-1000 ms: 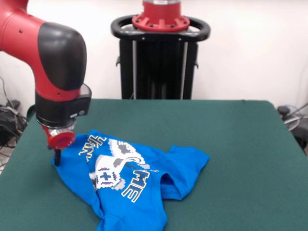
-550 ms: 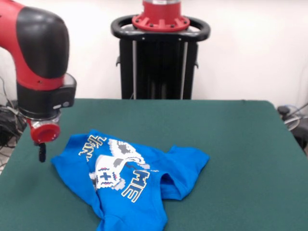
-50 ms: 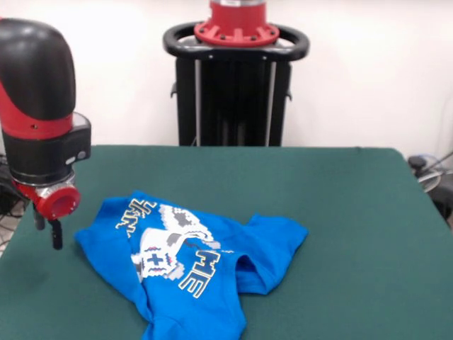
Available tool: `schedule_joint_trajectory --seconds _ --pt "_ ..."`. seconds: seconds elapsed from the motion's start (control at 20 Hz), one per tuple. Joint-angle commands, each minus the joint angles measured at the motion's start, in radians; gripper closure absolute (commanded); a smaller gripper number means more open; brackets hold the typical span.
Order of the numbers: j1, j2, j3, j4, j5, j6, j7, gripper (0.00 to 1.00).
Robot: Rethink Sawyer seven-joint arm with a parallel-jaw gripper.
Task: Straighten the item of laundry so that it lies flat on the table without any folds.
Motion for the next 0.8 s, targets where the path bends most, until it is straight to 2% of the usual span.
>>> schedule_joint_trajectory --seconds 0.05,0.35,0.65,0.8 --pt "-0.011 0.030 0.190 -0.023 -0.057 0.133 -0.266 0.00" --pt "0.000 0.027 0.208 -0.029 -0.042 0.186 -0.315 0.00" --pt "0.044 0.013 0.180 -0.031 -0.030 0.197 -0.254 0.00" --pt "0.063 0.006 0.174 -0.034 -0.059 0.175 -0.265 0.00"
